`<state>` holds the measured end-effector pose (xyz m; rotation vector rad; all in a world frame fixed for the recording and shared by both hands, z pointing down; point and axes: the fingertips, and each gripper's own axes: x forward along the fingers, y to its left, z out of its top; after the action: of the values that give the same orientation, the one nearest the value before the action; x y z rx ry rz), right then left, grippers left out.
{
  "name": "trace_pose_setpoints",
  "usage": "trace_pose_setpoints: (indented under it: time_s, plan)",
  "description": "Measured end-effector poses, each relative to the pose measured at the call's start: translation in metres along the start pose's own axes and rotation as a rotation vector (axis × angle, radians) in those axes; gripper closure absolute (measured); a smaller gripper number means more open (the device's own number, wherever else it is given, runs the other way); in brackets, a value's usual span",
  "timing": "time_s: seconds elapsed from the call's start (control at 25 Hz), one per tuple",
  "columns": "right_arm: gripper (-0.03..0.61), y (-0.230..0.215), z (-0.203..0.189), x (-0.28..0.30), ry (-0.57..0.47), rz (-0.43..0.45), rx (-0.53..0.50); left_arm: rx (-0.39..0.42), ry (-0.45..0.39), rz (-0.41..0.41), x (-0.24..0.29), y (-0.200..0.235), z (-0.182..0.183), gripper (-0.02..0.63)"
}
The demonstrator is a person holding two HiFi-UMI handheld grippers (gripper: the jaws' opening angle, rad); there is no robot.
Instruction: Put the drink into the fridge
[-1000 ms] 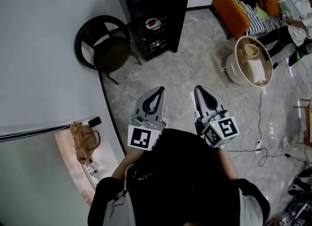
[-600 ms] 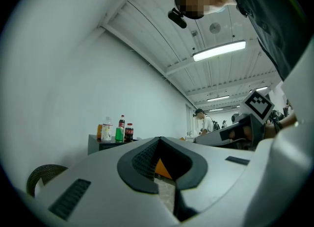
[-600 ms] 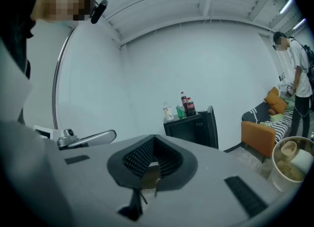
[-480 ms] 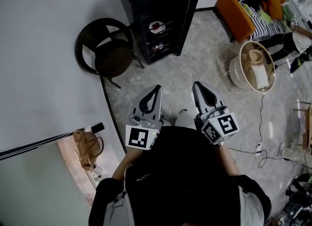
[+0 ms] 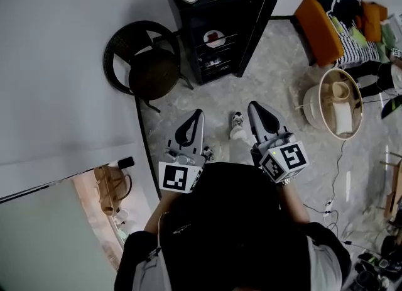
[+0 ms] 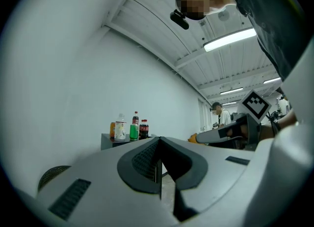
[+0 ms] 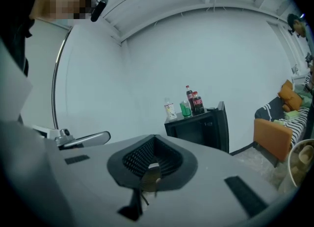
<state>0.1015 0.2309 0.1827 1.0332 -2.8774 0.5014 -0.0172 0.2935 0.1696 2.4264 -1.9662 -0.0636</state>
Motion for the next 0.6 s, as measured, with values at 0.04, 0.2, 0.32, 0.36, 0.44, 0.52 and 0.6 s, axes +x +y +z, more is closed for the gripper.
trace_pose_setpoints:
  time_s: [0.04,0.2,0.32,0.36,0.44,0.52,0.6]
  plan:
    - [0.565,-0.008,0.004,0.009,0.005,0.014,-0.002,0.000,0.001,0.014,0.010,0.003,0.000,0.604]
    - [0.564,-0.046,0.019,0.049,0.035,0.071,-0.004,-0.008,0.000,0.076,0.055,0.012,0.003,0.604]
    - [0.565,-0.073,0.030,0.076,0.053,0.129,-0.008,-0.009,0.006,0.129,0.089,0.020,0.005,0.604]
    - [0.565,-0.080,0.034,0.085,0.057,0.150,-0.014,-0.006,0.001,0.146,0.099,0.021,0.006,0.604]
    - [0.565,-0.093,0.041,0.101,0.067,0.191,-0.022,-0.003,-0.007,0.187,0.117,0.024,0.008,0.604]
    - [0.565,-0.106,0.047,0.115,0.075,0.234,-0.027,0.000,-0.007,0.233,0.132,0.027,0.009,0.604]
    - [0.564,-0.118,0.053,0.128,0.083,0.269,-0.028,0.004,-0.002,0.281,0.147,0.031,0.008,0.604]
